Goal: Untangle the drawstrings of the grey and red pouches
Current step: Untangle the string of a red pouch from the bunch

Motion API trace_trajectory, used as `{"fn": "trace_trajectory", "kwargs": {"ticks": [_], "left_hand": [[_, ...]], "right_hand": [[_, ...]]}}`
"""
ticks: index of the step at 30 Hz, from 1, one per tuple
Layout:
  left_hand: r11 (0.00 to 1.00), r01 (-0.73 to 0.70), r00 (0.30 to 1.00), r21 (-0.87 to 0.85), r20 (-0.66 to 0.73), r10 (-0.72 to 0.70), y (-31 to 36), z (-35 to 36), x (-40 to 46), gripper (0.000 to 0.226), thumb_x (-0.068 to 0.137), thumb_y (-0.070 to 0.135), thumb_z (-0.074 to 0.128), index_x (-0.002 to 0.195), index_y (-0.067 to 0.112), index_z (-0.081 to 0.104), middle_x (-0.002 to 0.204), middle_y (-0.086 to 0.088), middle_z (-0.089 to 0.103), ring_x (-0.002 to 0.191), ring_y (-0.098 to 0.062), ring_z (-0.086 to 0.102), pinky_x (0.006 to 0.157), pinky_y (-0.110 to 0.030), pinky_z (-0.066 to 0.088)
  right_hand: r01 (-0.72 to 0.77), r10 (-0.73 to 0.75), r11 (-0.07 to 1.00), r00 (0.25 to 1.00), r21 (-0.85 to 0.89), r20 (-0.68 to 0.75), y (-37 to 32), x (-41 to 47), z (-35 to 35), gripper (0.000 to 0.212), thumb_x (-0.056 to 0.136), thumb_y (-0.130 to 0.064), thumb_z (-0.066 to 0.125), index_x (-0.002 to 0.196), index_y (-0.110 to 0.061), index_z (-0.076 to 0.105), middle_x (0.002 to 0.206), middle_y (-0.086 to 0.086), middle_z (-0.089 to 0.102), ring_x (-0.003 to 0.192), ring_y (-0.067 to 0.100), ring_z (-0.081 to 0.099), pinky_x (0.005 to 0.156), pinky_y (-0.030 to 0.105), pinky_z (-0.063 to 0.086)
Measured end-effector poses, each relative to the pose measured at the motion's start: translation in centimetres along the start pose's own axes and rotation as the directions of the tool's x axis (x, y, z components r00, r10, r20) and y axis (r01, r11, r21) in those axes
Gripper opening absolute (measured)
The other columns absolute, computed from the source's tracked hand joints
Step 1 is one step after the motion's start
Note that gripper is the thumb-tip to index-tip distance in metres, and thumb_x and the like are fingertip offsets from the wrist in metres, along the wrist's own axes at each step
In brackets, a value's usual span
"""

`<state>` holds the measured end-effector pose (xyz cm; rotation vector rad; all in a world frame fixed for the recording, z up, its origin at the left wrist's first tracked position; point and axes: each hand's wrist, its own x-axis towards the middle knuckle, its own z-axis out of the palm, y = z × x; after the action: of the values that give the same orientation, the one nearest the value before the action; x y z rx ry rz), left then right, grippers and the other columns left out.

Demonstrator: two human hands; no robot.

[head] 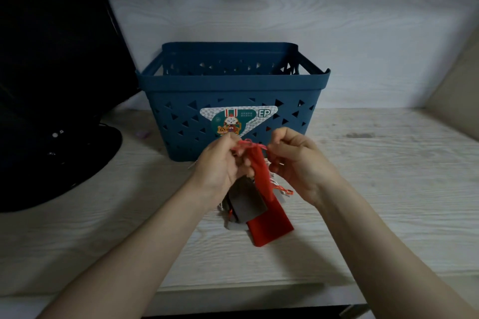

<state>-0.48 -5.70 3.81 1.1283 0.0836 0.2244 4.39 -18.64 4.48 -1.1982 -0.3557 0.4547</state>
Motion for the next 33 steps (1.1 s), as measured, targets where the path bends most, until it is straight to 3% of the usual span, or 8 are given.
{"fn": "trace_trajectory", "kwargs": {"ticks": [7, 10, 13, 17, 21, 27, 30, 33], "left_hand": [[0.998, 0.051, 0.991, -0.042, 0.127, -0.045, -0.5, 0.0, -0.4, 0.029, 0.092, 0.003, 0.030, 0.067, 0.010, 0.040, 0.063, -0.003, 0.046, 0.063, -0.017, 0.053, 0.063, -0.034, 0.056], [0.997, 0.074, 0.990, 0.004, 0.123, -0.074, 0.0, -0.7, 0.1, 0.027, 0.092, 0.004, 0.033, 0.069, 0.012, 0.043, 0.077, -0.004, 0.057, 0.076, -0.018, 0.060, 0.067, -0.036, 0.056], [0.997, 0.045, 0.993, 0.058, 0.104, -0.051, 0.6, -0.7, 0.5, 0.024, 0.093, 0.004, 0.033, 0.074, 0.013, 0.044, 0.077, -0.005, 0.060, 0.072, -0.016, 0.059, 0.065, -0.031, 0.052], [0.995, -0.019, 0.994, 0.096, 0.106, 0.009, 1.6, -0.2, 0.9, 0.024, 0.094, 0.002, 0.033, 0.076, 0.011, 0.045, 0.069, -0.001, 0.065, 0.069, -0.013, 0.061, 0.065, -0.030, 0.051], [0.960, -0.167, 0.986, 0.223, 0.060, 0.158, 3.4, 0.4, 1.6, 0.025, 0.094, 0.006, 0.042, 0.072, 0.013, 0.050, 0.074, 0.001, 0.066, 0.067, -0.010, 0.060, 0.061, -0.024, 0.052], [0.677, -0.454, 0.851, 0.579, 0.058, 0.521, 6.3, 0.6, 3.4, 0.021, 0.095, 0.014, 0.045, 0.083, 0.029, 0.054, 0.081, 0.010, 0.059, 0.071, 0.003, 0.055, 0.070, -0.021, 0.046], [0.631, -0.433, 0.862, 0.644, 0.092, 0.498, 7.1, 0.1, 3.7, 0.022, 0.093, 0.011, 0.048, 0.076, 0.024, 0.055, 0.063, 0.006, 0.052, 0.058, -0.002, 0.049, 0.061, -0.018, 0.042], [0.638, -0.359, 0.921, 0.681, 0.149, 0.359, 7.2, -0.6, 3.9, 0.020, 0.092, 0.013, 0.050, 0.075, 0.019, 0.057, 0.059, 0.001, 0.052, 0.055, -0.005, 0.050, 0.059, -0.018, 0.042]], "right_hand": [[0.105, -0.113, 0.986, 0.992, -0.126, -0.053, 0.0, -0.7, -1.6, 0.030, 0.087, 0.013, 0.046, 0.074, -0.014, 0.046, 0.057, -0.001, 0.043, 0.050, 0.007, 0.043, 0.050, 0.021, 0.035], [0.139, -0.129, 0.942, 0.990, -0.306, 0.051, -0.1, -1.3, -1.9, 0.026, 0.087, 0.010, 0.050, 0.099, -0.012, 0.055, 0.058, 0.000, 0.047, 0.047, 0.006, 0.044, 0.049, 0.019, 0.037], [0.092, -0.035, 0.925, 0.987, -0.368, 0.157, -0.3, -1.0, -1.9, 0.052, 0.087, 0.008, 0.053, 0.126, -0.025, 0.045, 0.060, 0.003, 0.048, 0.048, 0.007, 0.043, 0.049, 0.018, 0.037], [0.178, -0.125, 0.825, 0.983, -0.537, 0.135, -0.5, -0.1, -0.6, 0.024, 0.088, 0.003, 0.056, 0.104, -0.015, 0.060, 0.063, 0.002, 0.055, 0.045, -0.001, 0.046, 0.047, 0.013, 0.036], [0.239, -0.208, 0.829, 0.971, -0.506, 0.117, -2.0, 0.9, 0.0, 0.010, 0.088, -0.004, 0.059, 0.082, -0.011, 0.062, 0.058, -0.002, 0.060, 0.048, 0.004, 0.048, 0.049, 0.016, 0.037], [0.444, -0.523, 0.737, 0.852, -0.510, -0.014, -6.5, 3.7, 1.5, 0.011, 0.090, -0.008, 0.058, 0.080, -0.013, 0.060, 0.057, -0.008, 0.061, 0.049, 0.007, 0.048, 0.049, 0.021, 0.039], [0.490, -0.639, 0.645, 0.767, -0.587, -0.061, -8.7, 6.2, 1.9, 0.009, 0.089, -0.014, 0.059, 0.082, -0.018, 0.061, 0.072, 0.000, 0.067, 0.063, 0.016, 0.060, 0.061, 0.035, 0.049], [0.362, -0.621, 0.476, 0.784, -0.801, -0.015, -9.5, 8.4, 1.8, 0.014, 0.090, -0.015, 0.055, 0.100, -0.017, 0.065, 0.088, 0.005, 0.070, 0.082, 0.024, 0.064, 0.072, 0.037, 0.051]]}}
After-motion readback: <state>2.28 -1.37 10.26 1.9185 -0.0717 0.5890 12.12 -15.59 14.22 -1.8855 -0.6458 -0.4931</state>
